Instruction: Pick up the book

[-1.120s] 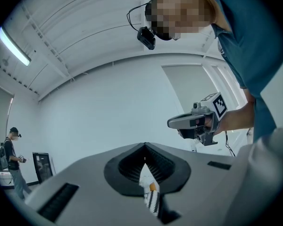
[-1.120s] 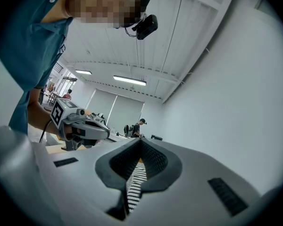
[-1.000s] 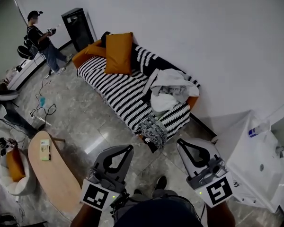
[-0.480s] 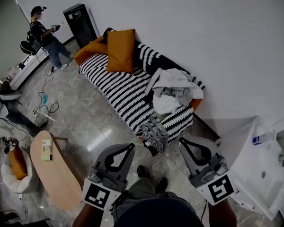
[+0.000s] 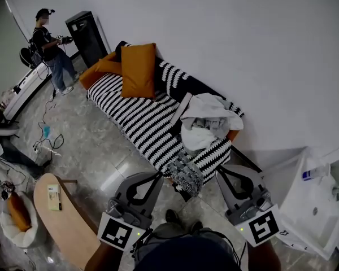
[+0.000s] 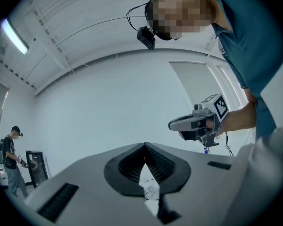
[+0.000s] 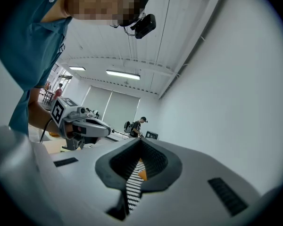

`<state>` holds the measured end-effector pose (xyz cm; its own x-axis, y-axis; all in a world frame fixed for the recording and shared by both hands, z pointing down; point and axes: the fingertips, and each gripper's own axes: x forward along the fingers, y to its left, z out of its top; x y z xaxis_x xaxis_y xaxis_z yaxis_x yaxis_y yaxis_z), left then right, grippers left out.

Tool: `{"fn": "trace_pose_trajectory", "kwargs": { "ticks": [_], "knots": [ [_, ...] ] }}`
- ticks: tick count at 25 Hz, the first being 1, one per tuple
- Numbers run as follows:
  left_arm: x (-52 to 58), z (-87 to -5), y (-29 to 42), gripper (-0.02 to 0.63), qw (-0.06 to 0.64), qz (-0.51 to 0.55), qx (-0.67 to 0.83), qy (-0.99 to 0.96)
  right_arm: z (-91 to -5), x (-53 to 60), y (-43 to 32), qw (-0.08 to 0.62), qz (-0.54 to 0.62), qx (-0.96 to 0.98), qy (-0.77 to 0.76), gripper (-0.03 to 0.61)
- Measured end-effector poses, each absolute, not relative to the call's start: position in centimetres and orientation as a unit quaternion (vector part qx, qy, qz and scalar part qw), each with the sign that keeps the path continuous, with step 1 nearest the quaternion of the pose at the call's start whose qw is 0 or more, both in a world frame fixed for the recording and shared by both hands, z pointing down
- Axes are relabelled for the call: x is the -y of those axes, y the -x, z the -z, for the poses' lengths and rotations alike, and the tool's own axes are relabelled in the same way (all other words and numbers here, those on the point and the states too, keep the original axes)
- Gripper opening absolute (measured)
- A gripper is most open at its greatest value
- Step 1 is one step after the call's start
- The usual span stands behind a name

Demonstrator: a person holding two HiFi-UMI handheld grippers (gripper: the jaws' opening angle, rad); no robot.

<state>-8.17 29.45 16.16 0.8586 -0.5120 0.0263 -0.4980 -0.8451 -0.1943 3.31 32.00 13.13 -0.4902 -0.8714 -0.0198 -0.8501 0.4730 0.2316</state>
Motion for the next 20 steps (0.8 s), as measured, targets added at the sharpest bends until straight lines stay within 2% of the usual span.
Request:
{"fn": "trace_pose_trajectory", "kwargs": {
  "ticks": [8,11,16,20],
  "knots": [
    [-25.1,-16.9,8.9,0.005,0.072,0.025,-0.243,0.967,-13.5,-28.0,-1.8,0.058,0.104,0.85,-0.513,0.011],
    [-23.5,-18.0,8.4,0.005,0.075,0.041,-0.241,0.967,-14.3,-26.4,-3.0,0.068,0.1,0.851,-0.51,0.012],
    [-20.4,-18.0,6.6,0.005,0.061,0.034,-0.259,0.963,-14.7,-22.8,-4.3,0.054,0.093,0.861,-0.497,0.011],
    [-18.4,-17.5,4.4,0.005,0.075,0.049,-0.267,0.959,-14.3,-20.5,-6.4,0.041,0.093,0.869,-0.484,0.012]
  ]
}}
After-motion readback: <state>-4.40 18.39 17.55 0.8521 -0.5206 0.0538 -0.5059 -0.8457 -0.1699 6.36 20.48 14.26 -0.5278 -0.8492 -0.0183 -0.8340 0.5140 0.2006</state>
